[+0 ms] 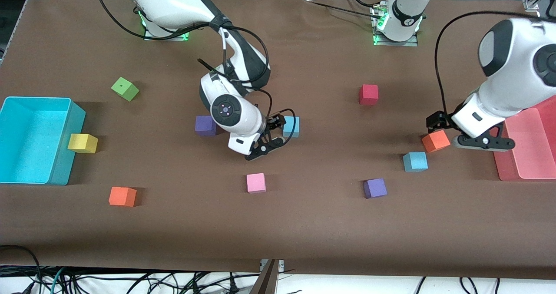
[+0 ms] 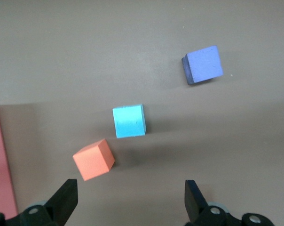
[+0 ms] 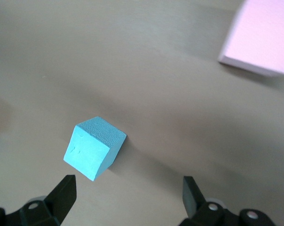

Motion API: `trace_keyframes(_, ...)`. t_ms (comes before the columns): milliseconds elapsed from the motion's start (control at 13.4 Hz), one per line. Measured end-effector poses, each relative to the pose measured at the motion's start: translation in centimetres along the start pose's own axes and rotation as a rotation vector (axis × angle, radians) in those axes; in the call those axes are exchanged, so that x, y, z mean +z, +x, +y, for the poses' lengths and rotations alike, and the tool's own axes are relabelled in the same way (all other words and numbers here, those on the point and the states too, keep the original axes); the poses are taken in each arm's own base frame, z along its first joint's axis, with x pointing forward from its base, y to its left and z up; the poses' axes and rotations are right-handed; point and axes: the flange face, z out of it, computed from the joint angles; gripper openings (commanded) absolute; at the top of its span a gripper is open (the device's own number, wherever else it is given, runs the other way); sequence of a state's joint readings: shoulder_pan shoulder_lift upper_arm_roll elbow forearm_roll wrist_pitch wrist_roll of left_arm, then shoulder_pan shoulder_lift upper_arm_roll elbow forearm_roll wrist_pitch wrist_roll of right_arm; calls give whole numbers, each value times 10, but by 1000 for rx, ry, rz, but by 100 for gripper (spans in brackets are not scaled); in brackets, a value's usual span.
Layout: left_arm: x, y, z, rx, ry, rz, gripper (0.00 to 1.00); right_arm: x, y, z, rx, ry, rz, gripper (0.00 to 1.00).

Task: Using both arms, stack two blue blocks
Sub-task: 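Set the cube down with the right gripper while the left gripper reaches, then lower the left gripper and grasp the second cyan cube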

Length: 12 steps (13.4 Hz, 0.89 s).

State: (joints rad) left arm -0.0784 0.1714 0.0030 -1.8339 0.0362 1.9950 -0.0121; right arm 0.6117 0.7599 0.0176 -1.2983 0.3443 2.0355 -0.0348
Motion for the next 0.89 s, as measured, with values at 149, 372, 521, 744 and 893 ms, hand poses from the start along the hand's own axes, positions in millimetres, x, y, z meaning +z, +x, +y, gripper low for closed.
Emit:
trace_keyframes(149,38,0,-2,-3,-1,27,100,11,-3,16,-81,85,81,100)
trace_keyframes(372,106,-8,-6,-11,-5,87,100,48,-39,33,-168,180,249,100)
trace_keyframes(521,148,-16,-12,-21,-7,78,100,64,-63,34,-254,209,305,100)
trace_keyframes(744,179,-14,-13,-24,-8,75,100,79,-82,42,-399,273,394,100)
trace_keyframes(893,194,-12,-12,-23,-9,80,100,90,-92,51,-465,303,467,100)
